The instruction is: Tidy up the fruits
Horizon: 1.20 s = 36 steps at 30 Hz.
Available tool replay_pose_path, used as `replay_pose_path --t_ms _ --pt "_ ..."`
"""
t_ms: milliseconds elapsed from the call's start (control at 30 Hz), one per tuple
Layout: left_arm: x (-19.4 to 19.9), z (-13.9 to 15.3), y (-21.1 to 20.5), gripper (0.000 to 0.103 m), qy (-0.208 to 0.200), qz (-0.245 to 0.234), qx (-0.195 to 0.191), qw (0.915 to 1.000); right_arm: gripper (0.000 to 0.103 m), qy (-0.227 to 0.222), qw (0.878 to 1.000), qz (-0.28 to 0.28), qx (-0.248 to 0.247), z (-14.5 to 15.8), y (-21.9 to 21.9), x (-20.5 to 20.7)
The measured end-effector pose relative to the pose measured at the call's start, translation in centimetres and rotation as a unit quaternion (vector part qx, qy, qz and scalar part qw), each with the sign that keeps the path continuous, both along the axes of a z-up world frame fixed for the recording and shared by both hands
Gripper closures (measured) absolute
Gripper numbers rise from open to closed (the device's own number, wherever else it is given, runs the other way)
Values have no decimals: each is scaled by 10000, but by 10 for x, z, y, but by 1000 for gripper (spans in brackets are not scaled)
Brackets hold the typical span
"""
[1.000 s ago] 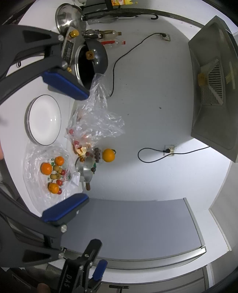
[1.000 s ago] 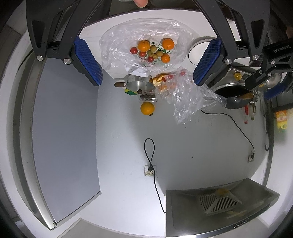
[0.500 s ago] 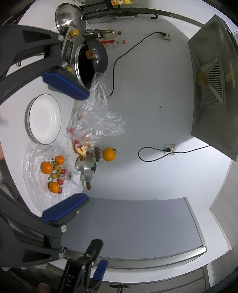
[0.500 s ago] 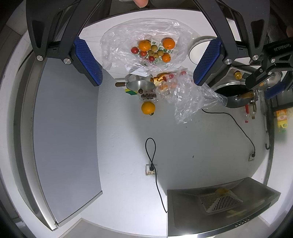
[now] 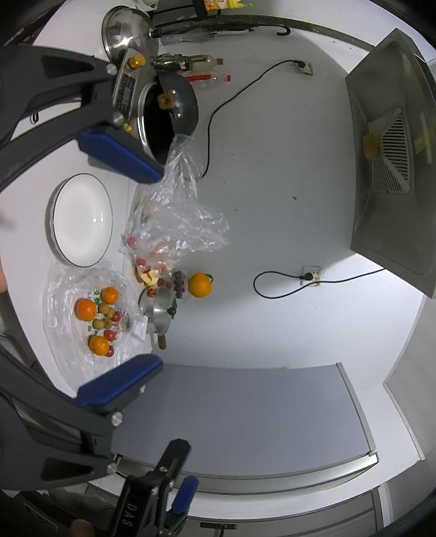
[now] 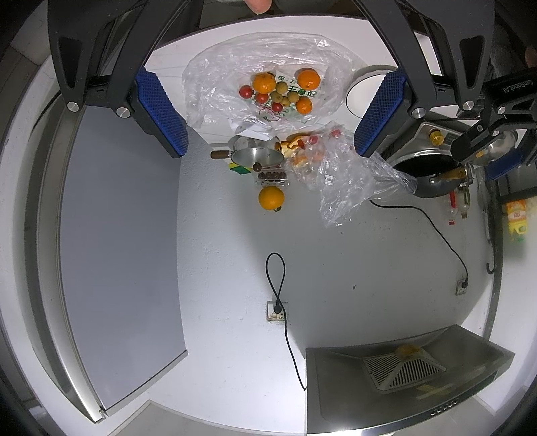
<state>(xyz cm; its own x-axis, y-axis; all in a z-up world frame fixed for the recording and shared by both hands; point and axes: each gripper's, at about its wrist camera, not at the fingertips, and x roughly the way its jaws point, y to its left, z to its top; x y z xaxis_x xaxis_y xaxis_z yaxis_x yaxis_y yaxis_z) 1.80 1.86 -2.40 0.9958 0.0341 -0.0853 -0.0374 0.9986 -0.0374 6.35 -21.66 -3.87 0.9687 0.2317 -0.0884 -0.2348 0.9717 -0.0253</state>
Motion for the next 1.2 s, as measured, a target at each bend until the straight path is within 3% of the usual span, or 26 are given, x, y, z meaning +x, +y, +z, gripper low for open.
replay_pose_path --t_ms 567,933,1200 --pt "34 -7 3 0 243 -84 90 9996 2 142 9999 -45 -64 -3 5 31" --pt "106 -40 11 0 830 -318 123 9960 2 214 9982 -327 -458 -14 4 78" --pt "152 -64 15 0 1180 -462 106 9919 2 742 9944 -518 -546 -39 0 123"
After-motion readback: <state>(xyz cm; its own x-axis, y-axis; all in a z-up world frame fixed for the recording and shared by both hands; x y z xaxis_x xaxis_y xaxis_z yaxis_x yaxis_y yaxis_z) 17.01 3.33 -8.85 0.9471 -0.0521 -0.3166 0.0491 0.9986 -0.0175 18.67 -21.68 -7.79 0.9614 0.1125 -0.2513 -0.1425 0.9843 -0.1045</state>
